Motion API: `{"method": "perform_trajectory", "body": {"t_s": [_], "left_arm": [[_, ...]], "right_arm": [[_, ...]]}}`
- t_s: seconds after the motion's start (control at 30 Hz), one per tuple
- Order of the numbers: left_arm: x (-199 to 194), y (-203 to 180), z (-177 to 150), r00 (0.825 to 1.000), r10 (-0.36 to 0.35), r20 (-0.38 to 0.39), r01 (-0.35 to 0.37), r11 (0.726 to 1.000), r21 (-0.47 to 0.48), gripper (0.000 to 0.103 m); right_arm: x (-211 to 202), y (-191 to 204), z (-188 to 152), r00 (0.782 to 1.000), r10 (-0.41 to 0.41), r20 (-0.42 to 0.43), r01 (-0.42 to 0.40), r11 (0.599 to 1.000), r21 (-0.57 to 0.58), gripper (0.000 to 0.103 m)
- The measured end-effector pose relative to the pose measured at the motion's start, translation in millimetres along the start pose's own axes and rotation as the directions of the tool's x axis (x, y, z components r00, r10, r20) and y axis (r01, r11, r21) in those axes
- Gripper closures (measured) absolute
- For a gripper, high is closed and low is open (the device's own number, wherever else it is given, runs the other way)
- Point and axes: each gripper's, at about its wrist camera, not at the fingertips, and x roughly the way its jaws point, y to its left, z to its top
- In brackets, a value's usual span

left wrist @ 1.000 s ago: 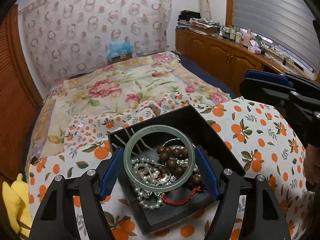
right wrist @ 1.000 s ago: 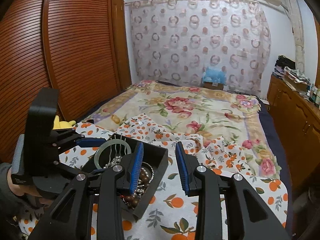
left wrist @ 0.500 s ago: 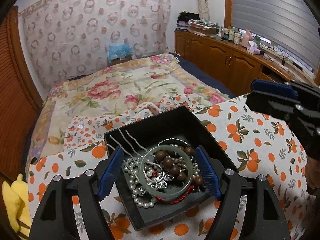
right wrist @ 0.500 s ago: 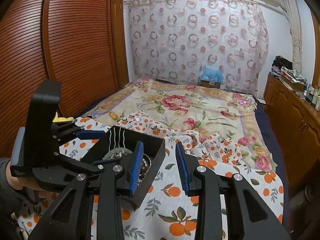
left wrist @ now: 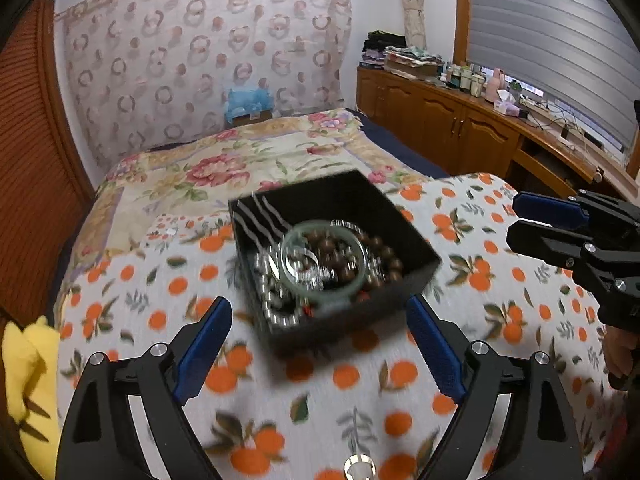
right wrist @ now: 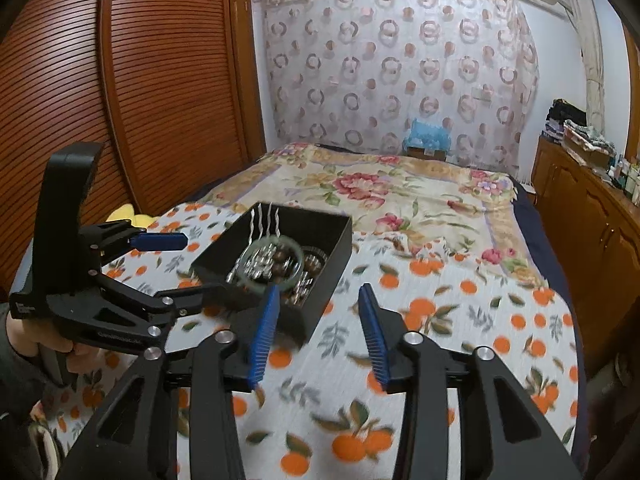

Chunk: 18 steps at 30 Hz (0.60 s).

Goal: Organize jewelry
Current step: 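Withdraw both tools from the box toward the rings on the bed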

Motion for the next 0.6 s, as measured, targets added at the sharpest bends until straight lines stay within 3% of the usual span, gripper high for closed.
{"method": "perform_trajectory", "body": {"t_s": [0.6], "left_arm": [[-40, 2, -86, 0.998, -0.025, -0.064, 0.021, 0.998, -0.063, 0.017]], "right_arm": [[-23, 37, -80, 0.99, 0.035, -0.137, -0.036, 0.999, -0.007, 0.059]]}}
